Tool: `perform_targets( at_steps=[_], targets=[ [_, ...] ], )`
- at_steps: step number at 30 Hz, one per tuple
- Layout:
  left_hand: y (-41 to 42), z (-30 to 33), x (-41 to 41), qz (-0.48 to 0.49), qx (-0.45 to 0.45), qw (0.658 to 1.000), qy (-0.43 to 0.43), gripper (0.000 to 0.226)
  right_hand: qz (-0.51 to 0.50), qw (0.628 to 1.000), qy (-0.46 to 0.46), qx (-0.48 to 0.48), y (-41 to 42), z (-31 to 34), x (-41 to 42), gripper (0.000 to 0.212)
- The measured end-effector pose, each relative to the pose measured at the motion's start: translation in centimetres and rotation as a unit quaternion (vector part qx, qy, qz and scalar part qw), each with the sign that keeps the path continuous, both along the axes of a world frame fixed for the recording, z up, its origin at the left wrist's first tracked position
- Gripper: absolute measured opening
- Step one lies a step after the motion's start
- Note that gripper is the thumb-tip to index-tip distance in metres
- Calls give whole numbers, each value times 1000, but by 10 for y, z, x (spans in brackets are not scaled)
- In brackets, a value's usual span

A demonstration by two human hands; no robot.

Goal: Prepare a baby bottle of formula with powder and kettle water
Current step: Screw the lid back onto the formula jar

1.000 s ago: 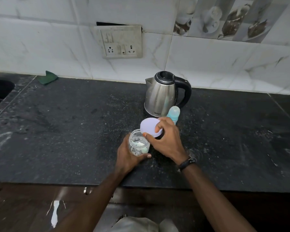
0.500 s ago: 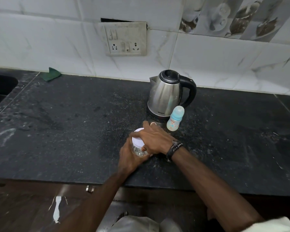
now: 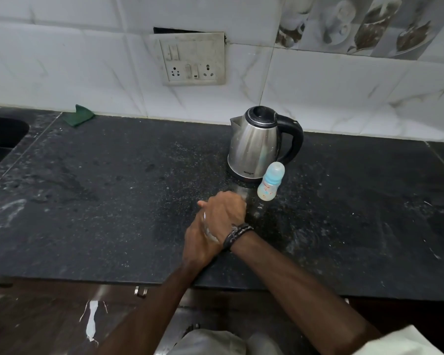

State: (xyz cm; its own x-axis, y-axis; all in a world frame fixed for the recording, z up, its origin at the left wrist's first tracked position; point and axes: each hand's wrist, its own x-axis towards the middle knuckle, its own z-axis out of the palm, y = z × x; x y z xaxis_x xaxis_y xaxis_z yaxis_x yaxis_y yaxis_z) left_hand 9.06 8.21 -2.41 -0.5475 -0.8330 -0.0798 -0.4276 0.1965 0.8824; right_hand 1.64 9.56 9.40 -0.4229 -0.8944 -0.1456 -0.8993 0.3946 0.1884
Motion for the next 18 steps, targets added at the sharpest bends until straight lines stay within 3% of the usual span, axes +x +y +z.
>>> perform_targets(
  at_steps=[4,8,13,15,18],
  targets=[
    [2,-1,6,39,8,998,56,97,15,995,-71,68,3,23,-28,42],
    [1,-9,8,49,0,997,62,101,33,995,-89,-23,15,33,-46,43],
    [1,-9,4,42,16,998,36,100,132,982,-110,76,12,24,-35,69],
    [1,-11,2,34,17,999,30,95,146,981,-88,88,8,14,-29,64],
    [1,-8,3,41,11,998,42,93,157,986,-45,30,6,12,-27,46]
  ],
)
